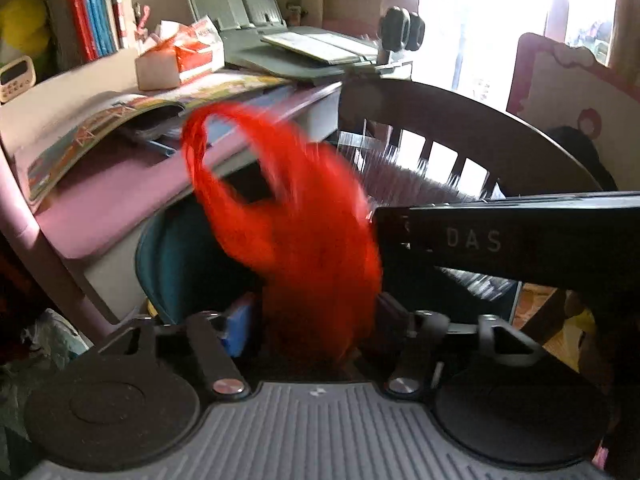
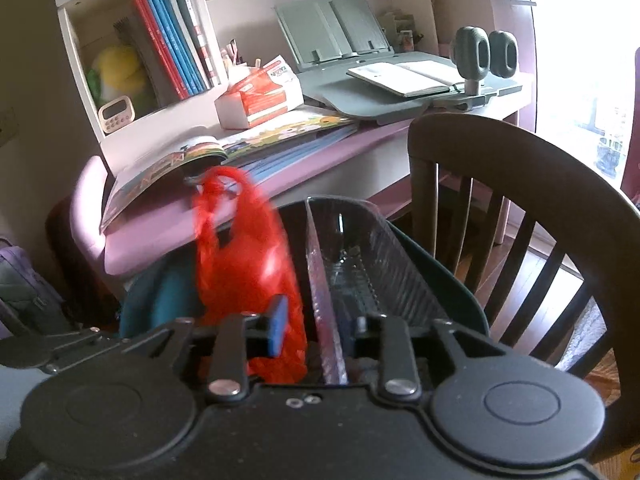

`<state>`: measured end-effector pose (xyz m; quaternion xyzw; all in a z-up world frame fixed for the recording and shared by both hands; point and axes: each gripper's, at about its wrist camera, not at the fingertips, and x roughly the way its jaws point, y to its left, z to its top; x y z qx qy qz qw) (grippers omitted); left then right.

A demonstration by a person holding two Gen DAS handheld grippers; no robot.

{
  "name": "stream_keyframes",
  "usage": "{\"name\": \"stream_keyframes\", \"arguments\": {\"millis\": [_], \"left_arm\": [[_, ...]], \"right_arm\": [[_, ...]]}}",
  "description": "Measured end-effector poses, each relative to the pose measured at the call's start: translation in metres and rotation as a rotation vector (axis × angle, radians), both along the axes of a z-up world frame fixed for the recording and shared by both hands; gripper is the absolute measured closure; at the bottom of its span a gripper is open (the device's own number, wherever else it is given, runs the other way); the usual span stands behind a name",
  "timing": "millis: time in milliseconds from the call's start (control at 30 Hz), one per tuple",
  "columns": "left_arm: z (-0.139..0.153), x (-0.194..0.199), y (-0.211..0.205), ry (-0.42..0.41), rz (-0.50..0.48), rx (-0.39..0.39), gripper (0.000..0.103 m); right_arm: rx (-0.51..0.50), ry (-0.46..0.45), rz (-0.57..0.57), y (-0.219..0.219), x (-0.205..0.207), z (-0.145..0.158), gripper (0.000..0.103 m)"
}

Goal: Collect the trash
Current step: 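Open both tools to drop the red bag and container into the wastebasket, then withdraw both open tools from the wastebasket toward the trash pile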

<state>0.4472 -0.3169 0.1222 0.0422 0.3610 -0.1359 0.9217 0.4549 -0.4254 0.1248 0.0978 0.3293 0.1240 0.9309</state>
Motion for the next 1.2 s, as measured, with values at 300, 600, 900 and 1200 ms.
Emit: {"name": "stream_keyframes", "arguments": {"millis": [300, 600, 900, 1200], "left_arm": [[0.019, -0.025, 0.01, -0.035, -0.002, -0.054, 0.027], [0.046, -0.075, 0.034, -0.066, 0.005, -0.086, 0.027], [0.075, -0.137, 0.068, -0.103, 0.021, -0.117, 0.027], [0.084, -0.196, 0.11, -0.136, 0.012, -0.126, 0.021]], "right_arm": [[-0.002, -0.035, -0.007, -0.001, -0.025, 0.024, 0.065], [-0.052, -0.074, 0.027, 0.011, -0.074, 0.05, 0.061], [-0.059, -0.117, 0.069, 0.024, -0.137, 0.074, 0.057], [-0.037, -0.148, 0.128, 0.047, -0.192, 0.084, 0.051]]}}
